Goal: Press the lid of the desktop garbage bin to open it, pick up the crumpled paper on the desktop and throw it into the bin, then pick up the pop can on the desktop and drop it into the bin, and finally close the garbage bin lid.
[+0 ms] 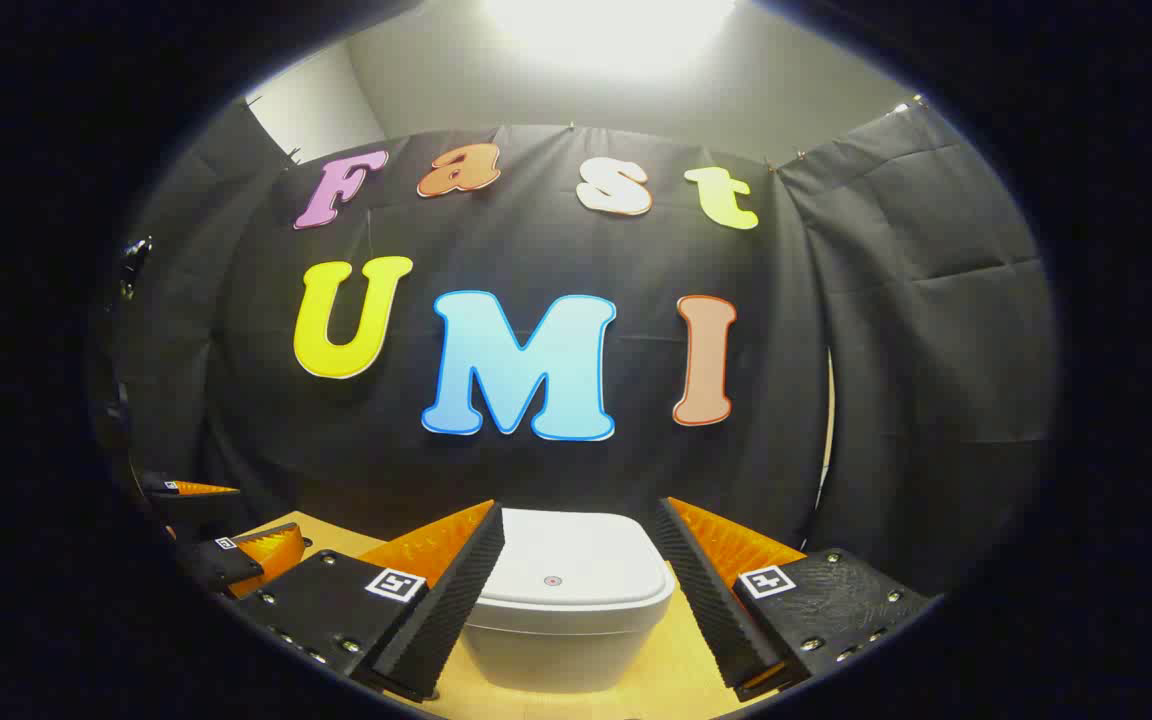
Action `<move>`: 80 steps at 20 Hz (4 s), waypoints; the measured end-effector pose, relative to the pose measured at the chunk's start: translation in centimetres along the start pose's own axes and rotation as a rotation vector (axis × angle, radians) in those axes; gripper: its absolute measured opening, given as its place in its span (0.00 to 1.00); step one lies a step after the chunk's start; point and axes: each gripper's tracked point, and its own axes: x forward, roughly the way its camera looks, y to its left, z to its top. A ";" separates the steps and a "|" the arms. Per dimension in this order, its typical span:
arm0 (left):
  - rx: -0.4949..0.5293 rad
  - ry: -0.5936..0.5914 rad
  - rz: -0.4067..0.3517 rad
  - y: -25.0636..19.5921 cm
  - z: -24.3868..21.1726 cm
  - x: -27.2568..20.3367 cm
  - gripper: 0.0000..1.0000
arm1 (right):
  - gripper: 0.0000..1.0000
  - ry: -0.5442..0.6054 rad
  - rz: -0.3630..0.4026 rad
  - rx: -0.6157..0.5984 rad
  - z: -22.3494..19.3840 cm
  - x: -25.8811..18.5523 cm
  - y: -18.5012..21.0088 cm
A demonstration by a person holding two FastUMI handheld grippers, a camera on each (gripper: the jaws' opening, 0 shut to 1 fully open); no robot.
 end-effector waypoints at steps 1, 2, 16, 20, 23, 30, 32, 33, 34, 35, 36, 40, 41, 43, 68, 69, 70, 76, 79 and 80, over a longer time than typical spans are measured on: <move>0.003 -0.009 0.008 0.3 0.1 0.1 0.95 | 0.98 0.004 0.003 0.006 0.0 0.5 0.0; 0.011 -0.014 0.014 0.6 0.1 0.0 1.00 | 0.96 0.012 0.004 0.013 0.0 1.0 0.1; -0.028 -0.021 -0.033 -2.4 0.7 1.3 1.00 | 0.06 0.194 0.039 0.062 -5.1 4.0 -0.3; -0.025 -0.019 -0.016 -2.2 0.5 1.5 1.00 | 0.06 0.212 0.057 0.061 -5.6 4.3 0.0; -0.030 -0.011 -0.005 -2.0 0.4 1.5 0.95 | 0.06 0.232 0.065 0.055 -6.3 4.6 0.1; -0.041 0.001 0.027 -1.2 0.0 1.3 1.00 | 0.06 0.276 0.091 0.057 -7.9 5.8 0.9; -0.038 0.005 0.037 -0.8 -0.1 1.2 0.96 | 0.06 0.284 0.098 0.058 -8.3 6.0 1.2; -0.037 0.006 0.042 -0.7 -0.1 1.2 0.96 | 0.06 0.288 0.101 0.059 -8.5 6.2 1.3; -0.036 0.007 0.045 -0.6 -0.1 1.1 1.00 | 0.06 0.291 0.104 0.058 -8.6 6.4 1.4; -0.035 0.009 0.049 -0.4 -0.2 1.1 1.00 | 0.06 0.293 0.107 0.056 -8.8 6.2 1.5; -0.035 0.012 0.053 -0.4 -0.3 1.1 0.96 | 0.06 0.297 0.108 0.054 -8.9 6.3 1.5; -0.038 0.018 0.055 -0.4 -0.5 1.2 0.96 | 0.06 0.319 0.113 0.053 -9.8 6.6 1.5; -0.038 0.019 0.055 -0.4 -0.5 1.3 0.96 | 0.06 0.325 0.112 0.054 -10.0 6.5 1.5; -0.037 0.021 0.056 -0.4 -0.6 1.3 0.96 | 0.06 0.324 0.110 0.058 -10.0 6.6 1.4; -0.046 0.045 0.048 -0.7 -1.4 1.9 0.90 | 0.06 0.274 0.081 -0.001 -10.7 6.6 1.6; -0.043 0.042 0.047 -0.8 -1.4 1.9 0.93 | 0.06 0.268 0.080 -0.006 -10.6 6.6 1.6; -0.039 0.039 0.047 -0.7 -1.3 1.8 0.97 | 0.06 0.259 0.080 -0.020 -10.4 6.7 1.7; -0.037 0.040 0.042 -0.7 -1.3 1.8 1.00 | 0.11 0.255 0.070 -0.019 -10.0 6.7 1.1; -0.037 0.036 0.041 -0.6 -1.3 1.8 1.00 | 0.29 0.279 0.057 0.049 -10.0 6.9 0.3; -0.038 0.037 0.041 -0.6 -1.3 1.8 1.00 | 0.36 0.288 0.054 0.066 -10.0 6.9 0.1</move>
